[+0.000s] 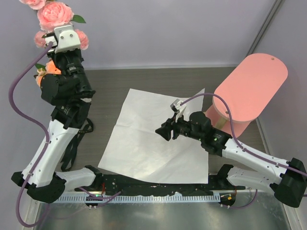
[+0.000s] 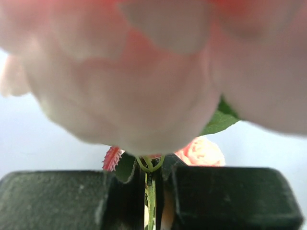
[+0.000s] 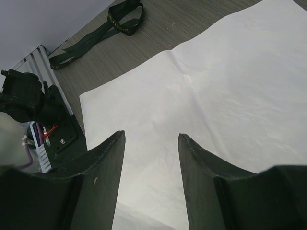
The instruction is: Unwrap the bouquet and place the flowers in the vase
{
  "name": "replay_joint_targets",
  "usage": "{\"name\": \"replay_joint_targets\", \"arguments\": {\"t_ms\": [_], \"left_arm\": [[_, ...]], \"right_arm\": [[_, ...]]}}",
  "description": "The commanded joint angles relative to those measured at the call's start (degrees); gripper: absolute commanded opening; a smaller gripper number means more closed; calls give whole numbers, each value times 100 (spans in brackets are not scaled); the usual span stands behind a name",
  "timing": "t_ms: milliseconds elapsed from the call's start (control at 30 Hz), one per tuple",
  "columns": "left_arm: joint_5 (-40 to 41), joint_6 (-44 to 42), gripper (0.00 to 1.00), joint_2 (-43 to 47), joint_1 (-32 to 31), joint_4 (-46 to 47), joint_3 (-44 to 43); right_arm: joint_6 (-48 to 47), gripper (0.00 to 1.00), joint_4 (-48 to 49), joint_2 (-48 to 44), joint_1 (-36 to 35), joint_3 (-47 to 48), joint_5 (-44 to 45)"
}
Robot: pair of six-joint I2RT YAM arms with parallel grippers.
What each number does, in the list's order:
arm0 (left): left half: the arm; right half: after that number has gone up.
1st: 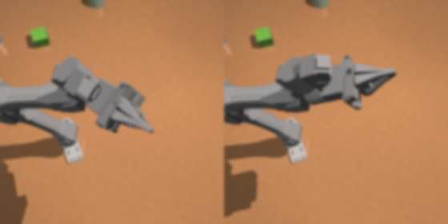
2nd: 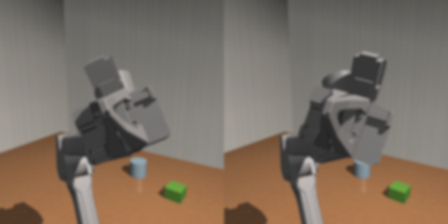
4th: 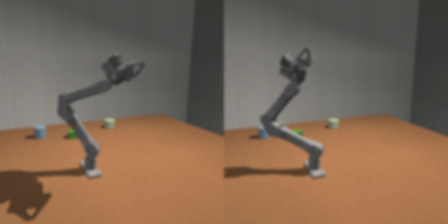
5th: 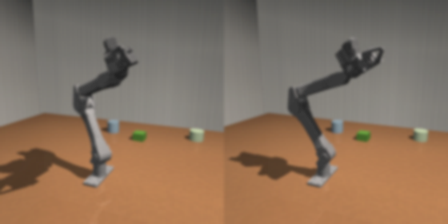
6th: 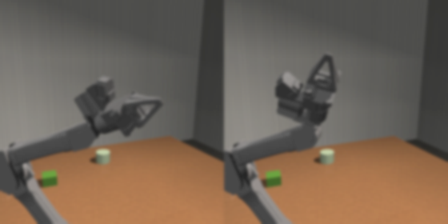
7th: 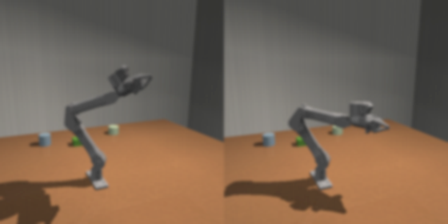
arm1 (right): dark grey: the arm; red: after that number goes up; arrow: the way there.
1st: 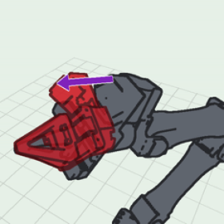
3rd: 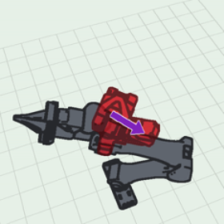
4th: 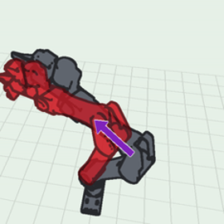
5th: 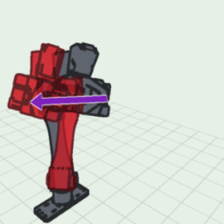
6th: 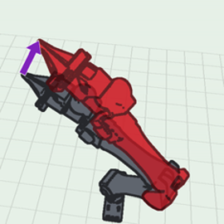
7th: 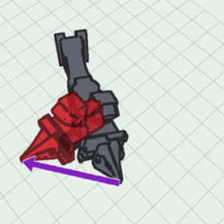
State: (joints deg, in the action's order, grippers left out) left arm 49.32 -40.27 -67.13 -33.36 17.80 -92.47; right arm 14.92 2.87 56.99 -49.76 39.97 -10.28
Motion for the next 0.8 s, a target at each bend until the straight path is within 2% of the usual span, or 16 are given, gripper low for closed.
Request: {"name": "replay_joint_targets", "arguments": {"t_ms": [0, 200, 767], "left_arm": [[-344, 255, 0, 121, 592, 839, 202], [-1010, 740, 0, 174, 1051, 857, 396], [-1223, 1091, 0, -186, 1499, 1014, 475]], "right_arm": [[-112, 54, 47, -127, -16, 222, 97], [-173, 54, 29, -188, -16, 152, 114], [-156, 54, 3, -74, -16, 178, 141]]}}
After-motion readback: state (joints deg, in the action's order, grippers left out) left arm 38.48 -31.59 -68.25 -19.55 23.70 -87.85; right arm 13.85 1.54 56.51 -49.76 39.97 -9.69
